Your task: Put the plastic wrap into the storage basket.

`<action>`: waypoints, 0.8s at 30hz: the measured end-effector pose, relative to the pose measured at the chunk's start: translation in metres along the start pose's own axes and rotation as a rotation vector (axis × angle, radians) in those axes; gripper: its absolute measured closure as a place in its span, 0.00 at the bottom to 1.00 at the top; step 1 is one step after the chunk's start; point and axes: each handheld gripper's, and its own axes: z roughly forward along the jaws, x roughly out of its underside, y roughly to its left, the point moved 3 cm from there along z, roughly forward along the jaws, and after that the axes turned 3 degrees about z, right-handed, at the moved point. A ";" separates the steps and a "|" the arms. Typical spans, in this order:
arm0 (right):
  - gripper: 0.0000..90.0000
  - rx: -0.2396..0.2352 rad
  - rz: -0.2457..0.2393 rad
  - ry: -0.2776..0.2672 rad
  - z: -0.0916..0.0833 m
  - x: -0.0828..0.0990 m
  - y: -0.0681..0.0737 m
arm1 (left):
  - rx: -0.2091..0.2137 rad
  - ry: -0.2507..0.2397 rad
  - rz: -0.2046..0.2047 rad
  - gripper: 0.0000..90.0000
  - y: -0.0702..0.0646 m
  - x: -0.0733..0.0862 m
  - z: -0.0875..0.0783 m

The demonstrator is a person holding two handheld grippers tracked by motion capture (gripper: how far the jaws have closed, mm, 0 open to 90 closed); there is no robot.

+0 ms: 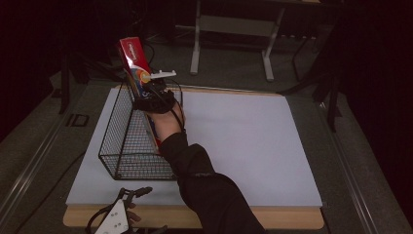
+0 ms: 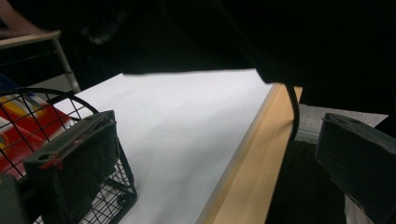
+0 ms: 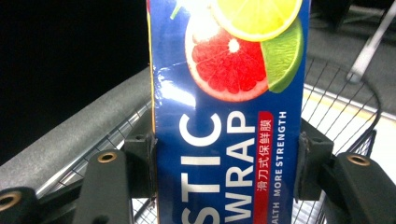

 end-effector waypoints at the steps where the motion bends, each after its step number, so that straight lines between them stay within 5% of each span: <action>1: 0.44 -0.002 0.010 0.011 0.003 0.004 -0.002 | 0.001 0.000 0.000 0.00 0.000 0.000 0.000; 9: 0.44 -0.001 0.037 0.084 0.023 0.028 -0.011 | 0.006 -0.002 0.000 0.00 -0.001 0.000 0.000; 12: 0.44 0.010 0.000 0.109 0.029 0.032 -0.011 | 0.006 -0.001 0.001 0.00 -0.001 0.000 0.000; 24: 0.44 -0.006 0.053 0.208 0.053 0.045 -0.014 | 0.006 0.000 0.003 0.00 -0.001 0.000 -0.001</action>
